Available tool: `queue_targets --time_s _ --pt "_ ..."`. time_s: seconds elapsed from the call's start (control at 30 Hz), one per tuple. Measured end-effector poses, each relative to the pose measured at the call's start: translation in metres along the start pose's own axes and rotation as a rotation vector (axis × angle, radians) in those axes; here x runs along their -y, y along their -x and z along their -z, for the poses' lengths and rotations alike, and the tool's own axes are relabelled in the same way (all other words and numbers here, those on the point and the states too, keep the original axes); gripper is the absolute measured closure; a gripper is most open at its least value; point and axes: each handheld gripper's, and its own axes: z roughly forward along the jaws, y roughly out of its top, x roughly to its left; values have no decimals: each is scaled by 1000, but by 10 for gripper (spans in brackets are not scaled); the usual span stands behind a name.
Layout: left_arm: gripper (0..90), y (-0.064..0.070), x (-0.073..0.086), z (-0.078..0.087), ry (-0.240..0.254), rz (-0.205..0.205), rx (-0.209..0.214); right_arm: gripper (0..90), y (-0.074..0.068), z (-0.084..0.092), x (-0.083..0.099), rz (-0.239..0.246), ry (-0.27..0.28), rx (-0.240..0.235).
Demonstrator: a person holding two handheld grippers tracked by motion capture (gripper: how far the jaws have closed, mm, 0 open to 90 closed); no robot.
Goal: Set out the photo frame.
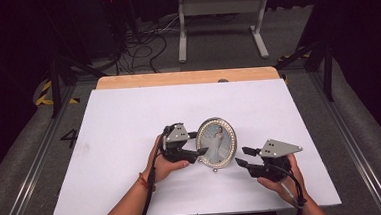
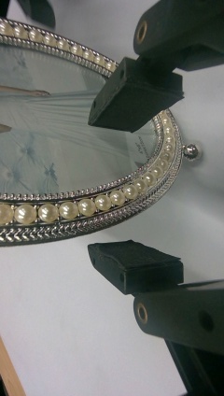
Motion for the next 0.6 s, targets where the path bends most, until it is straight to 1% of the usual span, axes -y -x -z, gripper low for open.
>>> queue_targets --time_s 0.03,0.07,0.1,0.2,0.23,0.27,0.3,0.33,0.37,0.4,0.43,0.47,0.5,0.53,0.57,0.6 --pt "337 0 0 0 0 0 0 540 0 0 0 0 0 0" --pt "337 0 0 -1 2 1 3 532 -4 1 -2 8 8 -14" --pt "335 0 0 -2 -1 3 1 526 -7 1 -3 10 9 -15" --pt "321 -1 1 -5 -14 12 12 514 -12 -3 -5 3 20 -22" --pt "315 -1 1 -7 -27 9 6 514 -13 -5 -6 -2 16 -15" --pt "301 -1 1 -8 -34 10 10 514 -14 -7 -7 -12 18 -17" --pt "298 -1 1 -9 -34 11 12 517 -14 -10 -7 -24 24 -23" --pt "300 -1 1 -10 -33 18 16 524 -14 -12 -7 -30 28 -21" --pt "292 -2 1 -10 -33 21 28 535 -15 -14 -8 -37 30 -14" --pt "302 -2 1 -10 -33 21 28 535 -15 -14 -8 -37 30 -14" --pt "302 -2 1 -11 -32 22 40 553 -15 -16 -8 -43 37 -6" --pt "344 -2 2 -11 -36 20 64 581 -14 -18 -9 -67 48 0" --pt "384 -2 2 -11 -36 20 64 581 -14 -18 -9 -67 48 0" --pt "390 -1 2 -11 -40 14 67 595 -13 -18 -9 -81 70 -14" --pt "398 -1 2 -11 -40 14 67 595 -13 -18 -9 -81 70 -14" --pt "414 -2 2 -9 -34 15 70 619 -12 -17 -10 -89 98 -24"
